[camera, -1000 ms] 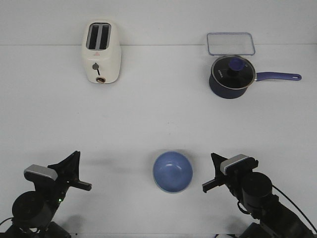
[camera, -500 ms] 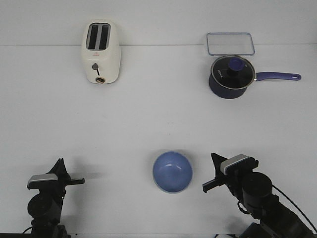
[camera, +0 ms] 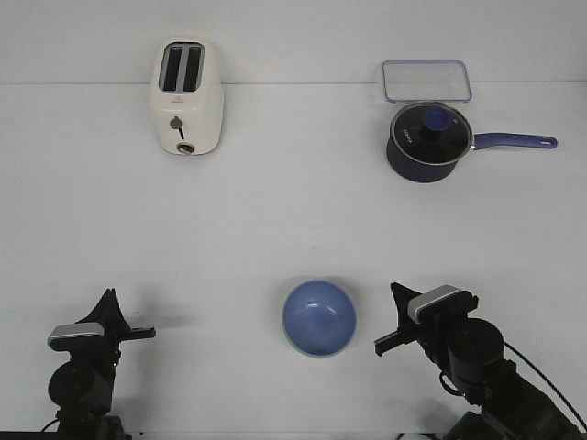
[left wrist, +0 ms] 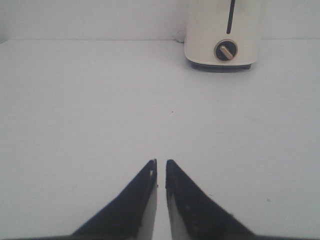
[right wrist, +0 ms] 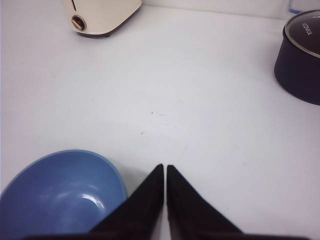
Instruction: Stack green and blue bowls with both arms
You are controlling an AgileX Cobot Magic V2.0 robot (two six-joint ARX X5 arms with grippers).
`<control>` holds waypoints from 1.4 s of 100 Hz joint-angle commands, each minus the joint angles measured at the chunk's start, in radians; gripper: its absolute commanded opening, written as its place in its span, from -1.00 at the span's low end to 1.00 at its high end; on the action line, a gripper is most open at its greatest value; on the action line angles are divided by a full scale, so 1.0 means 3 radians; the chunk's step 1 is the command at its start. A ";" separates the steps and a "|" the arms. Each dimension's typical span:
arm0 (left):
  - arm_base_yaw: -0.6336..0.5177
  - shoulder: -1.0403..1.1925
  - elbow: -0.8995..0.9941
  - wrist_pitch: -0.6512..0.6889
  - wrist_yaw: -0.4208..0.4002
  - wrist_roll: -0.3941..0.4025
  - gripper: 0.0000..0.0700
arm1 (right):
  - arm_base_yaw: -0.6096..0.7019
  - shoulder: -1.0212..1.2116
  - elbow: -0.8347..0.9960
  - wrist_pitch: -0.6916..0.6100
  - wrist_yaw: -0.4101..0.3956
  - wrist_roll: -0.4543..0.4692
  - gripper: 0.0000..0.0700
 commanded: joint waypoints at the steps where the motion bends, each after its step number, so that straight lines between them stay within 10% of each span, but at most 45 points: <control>1: 0.0001 -0.0004 -0.0067 0.0053 0.0008 0.0006 -0.96 | 0.0031 0.0001 0.0019 0.0043 0.0001 0.0011 -0.97; 40: 0.0001 -0.0004 -0.0067 0.0053 0.0008 0.0006 -0.96 | -0.0088 -0.0051 0.0014 0.0037 0.0092 -0.0191 -0.97; 84: 0.0001 -0.0004 -0.0067 0.0056 0.0008 0.0006 -0.96 | -0.2201 -0.1532 -0.1742 0.1177 -0.0538 -0.0600 -0.97; 140: 0.0003 -0.0004 -0.0067 0.0083 0.0008 0.0006 -0.96 | -0.2289 -0.1827 -0.2141 0.1296 -0.0533 -0.0568 -0.97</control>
